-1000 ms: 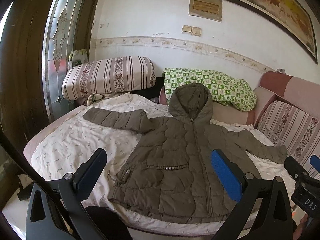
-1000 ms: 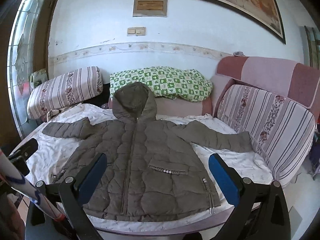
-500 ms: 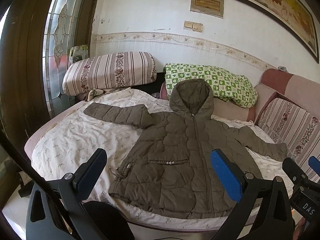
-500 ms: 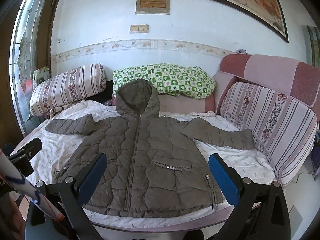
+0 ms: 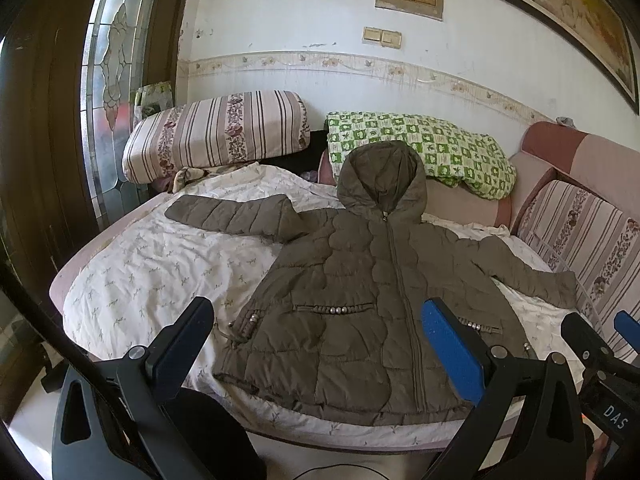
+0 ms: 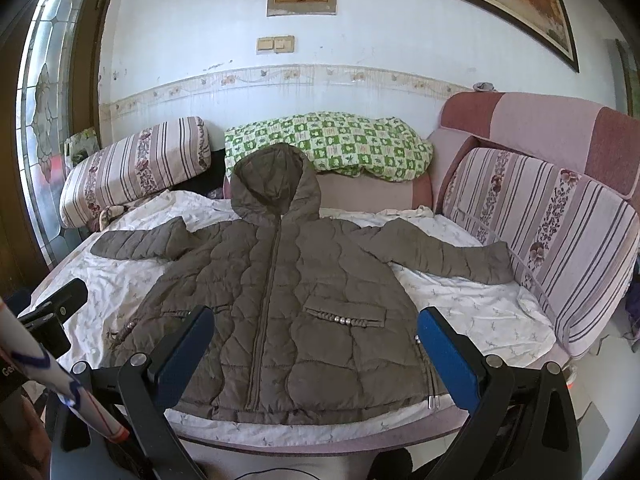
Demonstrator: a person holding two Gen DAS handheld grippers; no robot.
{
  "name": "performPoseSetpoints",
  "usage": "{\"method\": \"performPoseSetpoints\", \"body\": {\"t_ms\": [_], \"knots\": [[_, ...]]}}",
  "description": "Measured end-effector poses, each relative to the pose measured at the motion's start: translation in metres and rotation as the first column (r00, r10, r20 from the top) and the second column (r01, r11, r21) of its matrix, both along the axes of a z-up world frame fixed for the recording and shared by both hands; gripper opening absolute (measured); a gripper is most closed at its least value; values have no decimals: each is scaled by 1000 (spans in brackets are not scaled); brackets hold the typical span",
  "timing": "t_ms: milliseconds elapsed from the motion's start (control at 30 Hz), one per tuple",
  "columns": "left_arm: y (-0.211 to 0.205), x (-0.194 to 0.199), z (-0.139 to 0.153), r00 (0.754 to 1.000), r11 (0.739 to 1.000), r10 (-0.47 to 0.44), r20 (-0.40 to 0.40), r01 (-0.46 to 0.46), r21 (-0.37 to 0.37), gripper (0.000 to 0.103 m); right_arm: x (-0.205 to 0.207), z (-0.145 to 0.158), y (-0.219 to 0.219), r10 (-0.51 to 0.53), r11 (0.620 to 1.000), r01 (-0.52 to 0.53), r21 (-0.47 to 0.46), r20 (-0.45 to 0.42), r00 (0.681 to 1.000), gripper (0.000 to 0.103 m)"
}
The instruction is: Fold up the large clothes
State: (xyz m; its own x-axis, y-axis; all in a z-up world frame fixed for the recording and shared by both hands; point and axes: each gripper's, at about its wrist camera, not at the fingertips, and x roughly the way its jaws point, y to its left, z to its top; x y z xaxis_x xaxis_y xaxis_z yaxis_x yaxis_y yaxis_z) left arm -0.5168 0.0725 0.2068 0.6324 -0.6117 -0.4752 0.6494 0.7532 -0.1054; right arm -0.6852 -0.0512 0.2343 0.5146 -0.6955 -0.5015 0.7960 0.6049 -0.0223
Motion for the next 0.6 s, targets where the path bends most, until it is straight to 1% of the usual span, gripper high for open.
{"method": "performPoseSetpoints", "body": {"t_ms": [133, 233, 333, 433, 500, 600], "knots": [[-2, 1, -1, 1000, 1000, -3, 4, 3, 2, 103, 1, -4, -4, -7, 1000, 7, 2, 0, 1000, 103], [-13, 7, -1, 1000, 1000, -10, -18, 10, 15, 103, 3, -8, -8, -20, 1000, 20, 9, -14, 1000, 103], [-23, 9, -7, 999, 999, -22, -27, 23, 29, 103, 3, -16, -16, -37, 999, 38, 23, -31, 999, 103], [-36, 14, -18, 998, 997, -37, -50, 40, 71, 103, 6, -27, -30, -53, 996, 56, 66, -44, 998, 103], [-42, 19, -27, 997, 995, -39, -62, 44, 85, 103, 11, -37, -42, -59, 993, 64, 100, -55, 997, 103], [-56, 34, -41, 996, 992, -30, -83, 39, 120, 103, 22, -53, -53, -51, 989, 62, 138, -81, 995, 103]]}}
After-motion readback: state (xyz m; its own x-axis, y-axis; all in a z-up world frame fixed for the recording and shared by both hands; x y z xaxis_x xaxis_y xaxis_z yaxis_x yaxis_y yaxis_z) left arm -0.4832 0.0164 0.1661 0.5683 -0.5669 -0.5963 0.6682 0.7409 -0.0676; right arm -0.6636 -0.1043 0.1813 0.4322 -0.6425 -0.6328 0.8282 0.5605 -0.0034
